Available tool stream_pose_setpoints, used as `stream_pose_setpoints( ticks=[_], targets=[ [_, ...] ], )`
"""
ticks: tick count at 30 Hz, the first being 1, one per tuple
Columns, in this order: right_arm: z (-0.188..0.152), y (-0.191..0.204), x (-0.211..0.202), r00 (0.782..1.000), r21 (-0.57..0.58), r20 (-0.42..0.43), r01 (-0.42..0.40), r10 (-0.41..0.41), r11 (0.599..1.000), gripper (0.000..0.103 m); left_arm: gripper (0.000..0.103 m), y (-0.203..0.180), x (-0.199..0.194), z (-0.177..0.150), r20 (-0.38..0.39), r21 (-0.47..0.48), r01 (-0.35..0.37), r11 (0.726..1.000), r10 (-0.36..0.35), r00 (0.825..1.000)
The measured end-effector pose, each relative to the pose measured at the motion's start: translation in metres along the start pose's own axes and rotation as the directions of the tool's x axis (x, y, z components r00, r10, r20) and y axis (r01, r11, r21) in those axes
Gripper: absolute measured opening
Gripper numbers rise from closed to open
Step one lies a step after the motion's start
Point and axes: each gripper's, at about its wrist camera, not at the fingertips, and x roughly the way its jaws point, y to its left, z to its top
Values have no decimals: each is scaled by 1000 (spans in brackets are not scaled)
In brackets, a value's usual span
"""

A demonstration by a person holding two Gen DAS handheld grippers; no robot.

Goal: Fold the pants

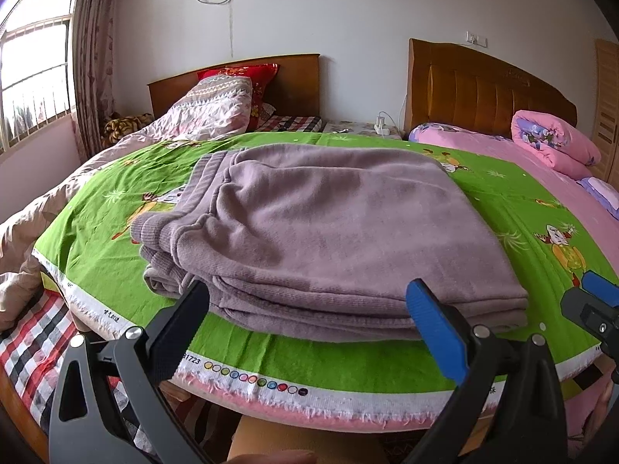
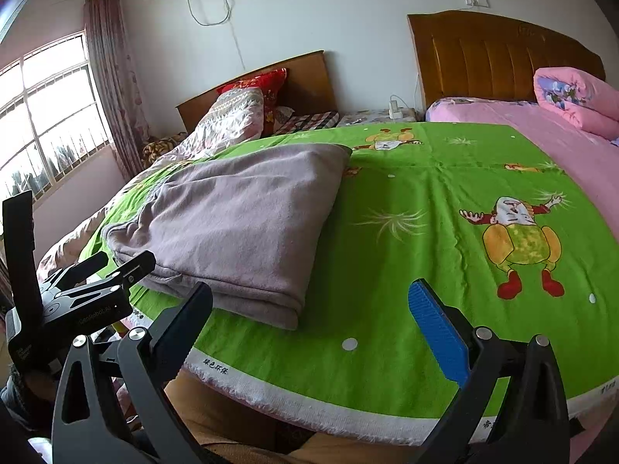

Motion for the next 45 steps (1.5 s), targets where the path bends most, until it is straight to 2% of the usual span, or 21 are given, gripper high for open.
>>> stream_pose_setpoints(
  ticks=[36,42,45],
  targets=[
    [-2,0,0,1000,5,-4,-4,4,1000,98,102,-5,-3,-1,18,7,-14,1000,14,1000],
    [-2,1,0,1000,7,-3,-3,3,1000,98,102,-3,-6,-2,43,-4,-59,998,59,997],
    [-2,1,0,1000,7,-3,-3,3,1000,98,102,-1,-7,-2,43,-6,-54,999,54,998]
  ],
)
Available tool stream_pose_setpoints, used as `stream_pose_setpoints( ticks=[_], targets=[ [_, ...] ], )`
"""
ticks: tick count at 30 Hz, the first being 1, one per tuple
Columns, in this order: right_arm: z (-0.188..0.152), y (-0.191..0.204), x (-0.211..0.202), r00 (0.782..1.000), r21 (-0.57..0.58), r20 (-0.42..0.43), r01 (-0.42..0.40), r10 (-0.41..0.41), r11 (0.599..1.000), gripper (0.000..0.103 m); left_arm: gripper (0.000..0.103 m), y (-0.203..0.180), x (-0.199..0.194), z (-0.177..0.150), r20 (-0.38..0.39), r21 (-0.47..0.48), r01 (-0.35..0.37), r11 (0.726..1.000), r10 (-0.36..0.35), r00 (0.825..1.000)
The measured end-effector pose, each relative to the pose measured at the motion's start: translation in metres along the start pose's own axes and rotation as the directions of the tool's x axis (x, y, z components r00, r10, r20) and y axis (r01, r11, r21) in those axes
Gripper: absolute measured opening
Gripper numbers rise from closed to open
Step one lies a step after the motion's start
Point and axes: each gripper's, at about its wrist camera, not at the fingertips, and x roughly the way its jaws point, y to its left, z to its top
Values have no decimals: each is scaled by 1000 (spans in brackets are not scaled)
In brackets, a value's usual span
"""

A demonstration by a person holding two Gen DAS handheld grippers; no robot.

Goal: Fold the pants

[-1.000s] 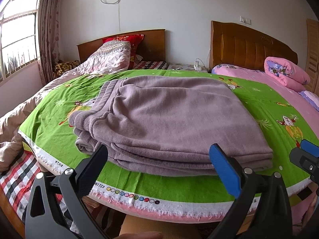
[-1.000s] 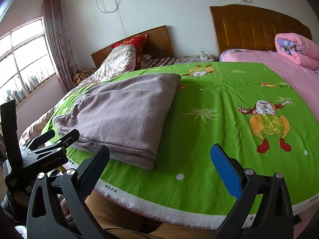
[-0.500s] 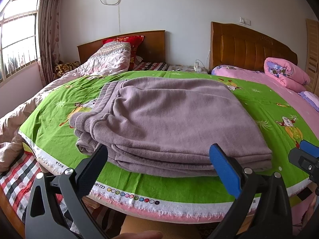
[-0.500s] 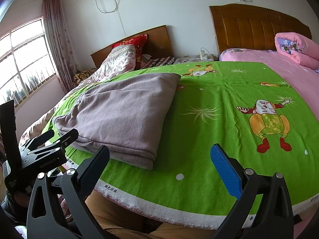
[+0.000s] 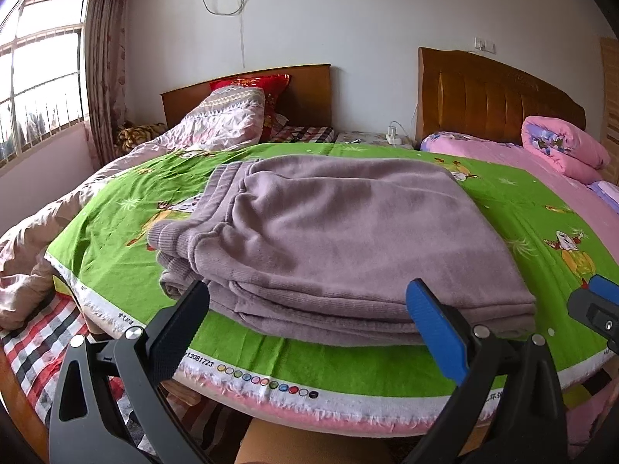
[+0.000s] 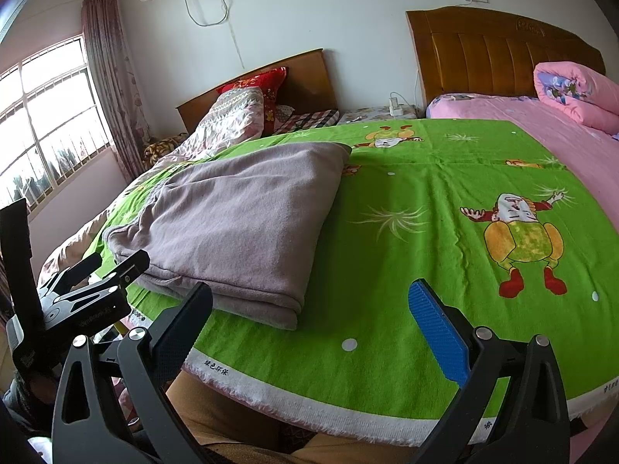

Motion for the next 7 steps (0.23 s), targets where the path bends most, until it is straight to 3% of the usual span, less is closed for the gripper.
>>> stream_pose_setpoints(
  ticks=[7],
  targets=[
    [-1,1,0,1000,2,1,0,0,1000,98,102,1,0,1,-1,3,19,1000,-19,1000]
  ],
)
